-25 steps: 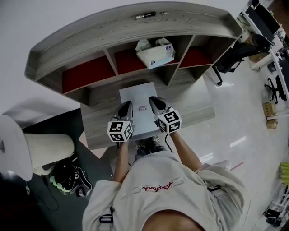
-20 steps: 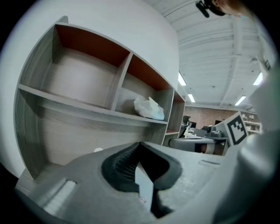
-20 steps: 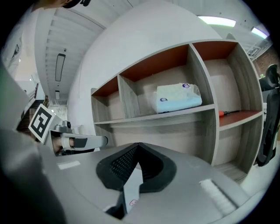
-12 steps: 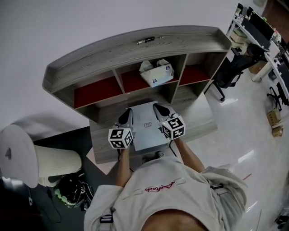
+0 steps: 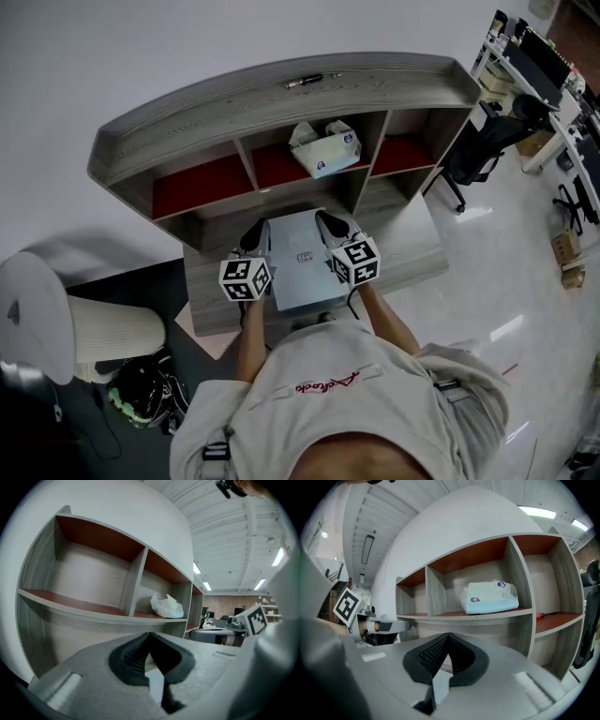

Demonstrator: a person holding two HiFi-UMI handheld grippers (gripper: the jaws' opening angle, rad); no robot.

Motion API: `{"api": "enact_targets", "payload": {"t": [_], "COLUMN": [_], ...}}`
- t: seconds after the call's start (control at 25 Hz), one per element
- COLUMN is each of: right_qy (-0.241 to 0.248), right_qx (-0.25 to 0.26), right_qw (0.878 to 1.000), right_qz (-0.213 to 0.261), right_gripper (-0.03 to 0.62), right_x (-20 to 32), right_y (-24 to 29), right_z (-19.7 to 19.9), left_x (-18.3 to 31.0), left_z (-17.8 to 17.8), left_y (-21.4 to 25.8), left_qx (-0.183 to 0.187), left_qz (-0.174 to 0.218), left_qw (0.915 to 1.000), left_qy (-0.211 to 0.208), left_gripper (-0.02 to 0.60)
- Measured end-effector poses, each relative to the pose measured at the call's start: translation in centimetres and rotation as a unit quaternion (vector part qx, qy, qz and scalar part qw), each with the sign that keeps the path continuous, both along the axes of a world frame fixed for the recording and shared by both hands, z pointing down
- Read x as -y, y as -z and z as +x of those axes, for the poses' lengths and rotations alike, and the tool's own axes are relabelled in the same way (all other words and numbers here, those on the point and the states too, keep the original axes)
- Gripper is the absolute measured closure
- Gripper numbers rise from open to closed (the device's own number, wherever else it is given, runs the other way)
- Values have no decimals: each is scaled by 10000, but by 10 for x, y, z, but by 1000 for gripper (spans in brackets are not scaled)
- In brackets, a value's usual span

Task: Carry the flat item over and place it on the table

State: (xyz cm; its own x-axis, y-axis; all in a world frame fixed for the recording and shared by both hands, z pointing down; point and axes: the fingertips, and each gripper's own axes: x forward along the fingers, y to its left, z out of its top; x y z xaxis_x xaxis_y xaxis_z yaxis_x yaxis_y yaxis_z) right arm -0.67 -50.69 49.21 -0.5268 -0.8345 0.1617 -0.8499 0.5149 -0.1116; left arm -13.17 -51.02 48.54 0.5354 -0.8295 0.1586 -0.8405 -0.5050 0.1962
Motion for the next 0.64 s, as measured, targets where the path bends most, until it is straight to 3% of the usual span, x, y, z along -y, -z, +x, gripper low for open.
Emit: {"api": "enact_targets", "payload": {"t": [0.64], "right_qy": [-1], "right_qx": [-49], "right_qw": [9998], "right_qz": [-175], "right_gripper": [589], "right_x": [-6], "right_y": [-15], "right_z": [-4], "left_x": [-8], "left_z": [-5], "left_y": [-24], "left_qx": [17], "left_qz": [-198], "left_qw": [9998], "left_qy": [73], "left_gripper": [583]}}
